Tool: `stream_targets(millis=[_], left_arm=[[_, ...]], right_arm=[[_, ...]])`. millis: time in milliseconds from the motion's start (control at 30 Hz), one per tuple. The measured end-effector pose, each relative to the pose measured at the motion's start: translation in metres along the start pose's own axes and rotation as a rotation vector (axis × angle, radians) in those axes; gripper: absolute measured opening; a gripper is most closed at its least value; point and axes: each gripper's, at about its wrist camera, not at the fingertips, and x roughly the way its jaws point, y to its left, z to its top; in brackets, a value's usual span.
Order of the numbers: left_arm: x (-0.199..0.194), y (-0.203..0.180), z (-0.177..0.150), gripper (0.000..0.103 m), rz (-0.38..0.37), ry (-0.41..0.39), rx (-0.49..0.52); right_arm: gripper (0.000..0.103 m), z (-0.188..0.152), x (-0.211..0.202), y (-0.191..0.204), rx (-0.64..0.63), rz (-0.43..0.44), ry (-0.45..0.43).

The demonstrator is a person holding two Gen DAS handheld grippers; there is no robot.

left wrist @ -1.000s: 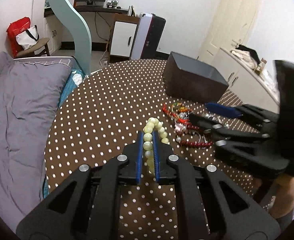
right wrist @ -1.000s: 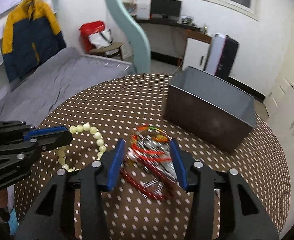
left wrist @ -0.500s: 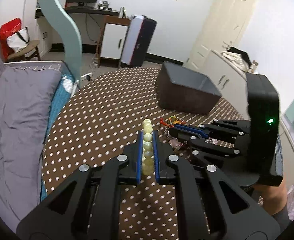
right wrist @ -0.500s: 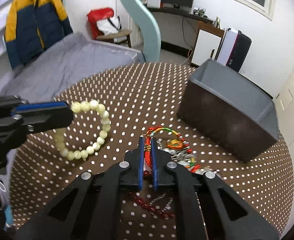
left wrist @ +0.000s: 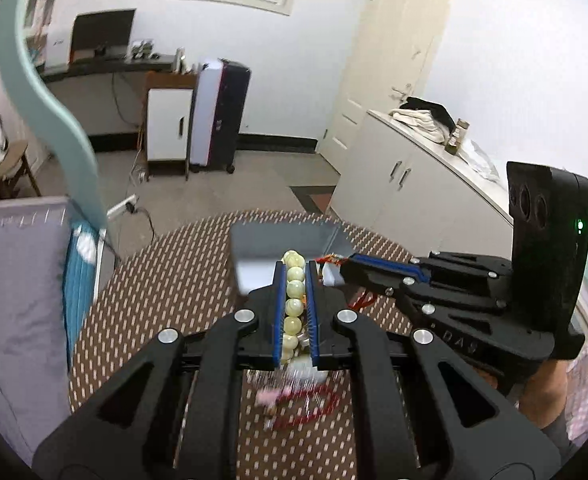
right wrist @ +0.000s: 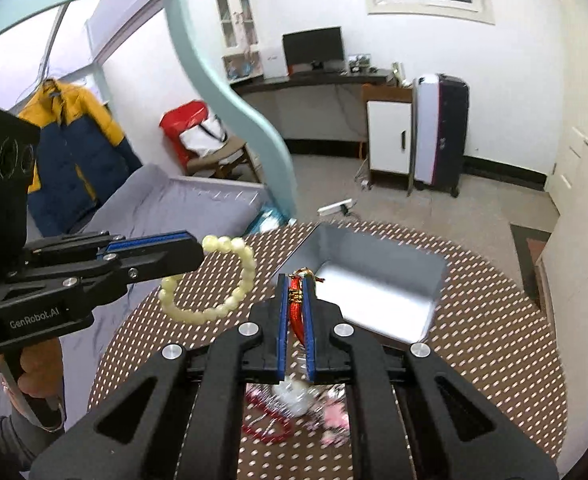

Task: Organize jewelry
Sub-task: 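Carry the bracelet and red necklace with both grippers into the metal box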

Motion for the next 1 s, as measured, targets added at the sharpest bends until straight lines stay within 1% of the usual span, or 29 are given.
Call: stream_targets(millis=[67, 133, 267, 500, 600, 700, 867, 1000], left_arm=[[0.007, -0.008, 0.012, 0.010, 0.000, -0.001, 0.022], [0.017, -0.011, 0.021, 0.010, -0.003, 0.007, 0.023], [0.033, -0.016, 0.031, 0.010, 0.004, 0.028, 0.041], [0.057, -0.013, 0.048, 0.010, 0.002, 0.050, 0.014], [0.070, -0.011, 0.051, 0.010, 0.006, 0.072, 0.008], [0.091, -0.007, 0.045, 0.010, 0.021, 0.119, 0.009], [0.118, -0.001, 0.029, 0.010, 0.040, 0.192, -0.001], [0.131, 0.000, 0.020, 0.010, 0.049, 0.230, 0.010]], right_arm=[[0.005, 0.006, -0.002, -0.006, 0.013, -0.002, -0.013], [0.005, 0.012, -0.003, -0.012, 0.022, -0.006, -0.028], [0.005, 0.021, -0.009, -0.021, 0.031, -0.009, -0.056], [0.005, 0.044, -0.017, -0.033, 0.039, -0.018, -0.113], [0.005, 0.046, -0.011, -0.037, 0.039, -0.024, -0.102], [0.005, 0.040, 0.002, -0.044, 0.057, -0.033, -0.075], [0.005, 0.018, 0.028, -0.056, 0.102, -0.046, -0.006], [0.005, 0.007, 0.041, -0.060, 0.123, -0.057, 0.029]])
